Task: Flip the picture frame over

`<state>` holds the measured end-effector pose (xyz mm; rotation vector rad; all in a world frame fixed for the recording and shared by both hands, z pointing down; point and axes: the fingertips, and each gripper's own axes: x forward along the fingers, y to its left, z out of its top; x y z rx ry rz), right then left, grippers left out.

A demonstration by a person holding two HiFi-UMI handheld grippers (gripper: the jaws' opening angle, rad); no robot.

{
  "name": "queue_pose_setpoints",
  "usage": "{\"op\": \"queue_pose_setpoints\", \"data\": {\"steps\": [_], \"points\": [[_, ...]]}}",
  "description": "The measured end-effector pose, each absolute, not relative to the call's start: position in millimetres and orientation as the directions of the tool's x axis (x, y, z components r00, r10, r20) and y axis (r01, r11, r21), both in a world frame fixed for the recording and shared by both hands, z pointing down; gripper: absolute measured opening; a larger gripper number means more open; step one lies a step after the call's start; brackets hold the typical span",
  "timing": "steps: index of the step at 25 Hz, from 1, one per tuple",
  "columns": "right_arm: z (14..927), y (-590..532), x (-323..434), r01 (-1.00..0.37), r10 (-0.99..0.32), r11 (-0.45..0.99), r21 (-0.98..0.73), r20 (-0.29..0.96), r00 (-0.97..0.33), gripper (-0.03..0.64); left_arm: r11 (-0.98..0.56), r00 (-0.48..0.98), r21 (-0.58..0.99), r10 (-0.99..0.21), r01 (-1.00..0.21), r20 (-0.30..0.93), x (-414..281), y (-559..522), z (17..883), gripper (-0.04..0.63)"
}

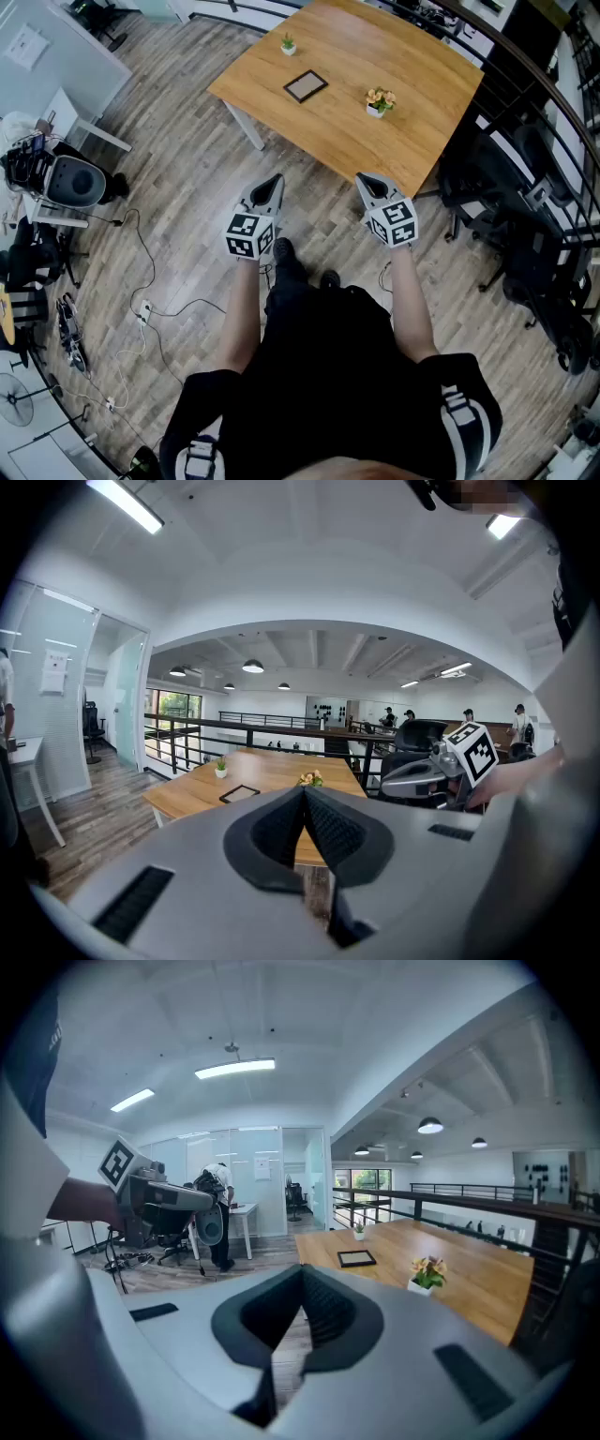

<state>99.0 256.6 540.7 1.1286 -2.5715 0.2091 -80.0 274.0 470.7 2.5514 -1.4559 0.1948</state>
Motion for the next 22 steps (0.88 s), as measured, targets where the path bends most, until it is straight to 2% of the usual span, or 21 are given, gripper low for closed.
{"op": "queue_pose_setpoints", "data": {"steps": [22], "points": [[542,269,100,-0.739,-0.694,0.673,0.005,0.348,-0.63,0.008,-0.472,0.485,0.11,-0.846,-0.875,0.221,-90,291,481,0.021]]}}
